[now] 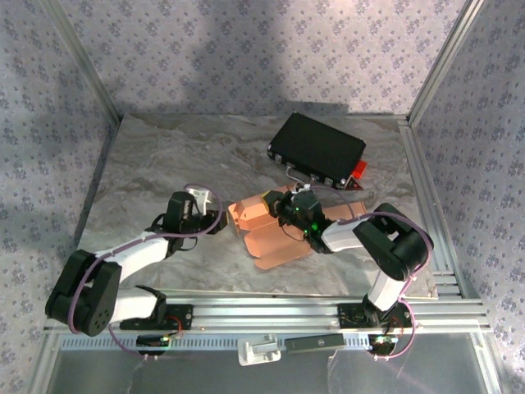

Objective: Fold the paper box

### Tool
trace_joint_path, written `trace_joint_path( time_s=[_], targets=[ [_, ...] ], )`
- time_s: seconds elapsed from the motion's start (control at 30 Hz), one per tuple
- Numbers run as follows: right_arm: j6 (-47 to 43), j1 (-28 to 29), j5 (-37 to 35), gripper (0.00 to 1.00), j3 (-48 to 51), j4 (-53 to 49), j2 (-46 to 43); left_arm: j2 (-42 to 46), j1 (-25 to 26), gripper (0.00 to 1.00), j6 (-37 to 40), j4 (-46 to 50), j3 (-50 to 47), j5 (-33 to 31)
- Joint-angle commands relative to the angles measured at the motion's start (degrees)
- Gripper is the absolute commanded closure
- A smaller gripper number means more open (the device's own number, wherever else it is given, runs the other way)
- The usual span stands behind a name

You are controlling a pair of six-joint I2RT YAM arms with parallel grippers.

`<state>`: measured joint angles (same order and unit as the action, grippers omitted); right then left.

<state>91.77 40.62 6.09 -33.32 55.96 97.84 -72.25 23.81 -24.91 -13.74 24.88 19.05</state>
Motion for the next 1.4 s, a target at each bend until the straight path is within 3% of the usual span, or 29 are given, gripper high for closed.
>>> trace_joint_path(
  time_s=[0.0,0.93,1.37],
  targets=[
    [-2.4,-0.2,0.5,1.0,1.4,0.8,1.1,-0.4,1.5,0.66,2.5,-1.4,1.9,0.2],
    [-2.9,-1.2,3.2,1.0,3.2,9.4,5.6,-1.5,9.8,0.64,2.8,-4.7,2.0,-6.0],
    [-2.8,-1.8,4.8,1.0,2.8,9.4,4.9,-2.0,11.1,0.72,5.1,-7.7,1.3,-5.5]
  ],
)
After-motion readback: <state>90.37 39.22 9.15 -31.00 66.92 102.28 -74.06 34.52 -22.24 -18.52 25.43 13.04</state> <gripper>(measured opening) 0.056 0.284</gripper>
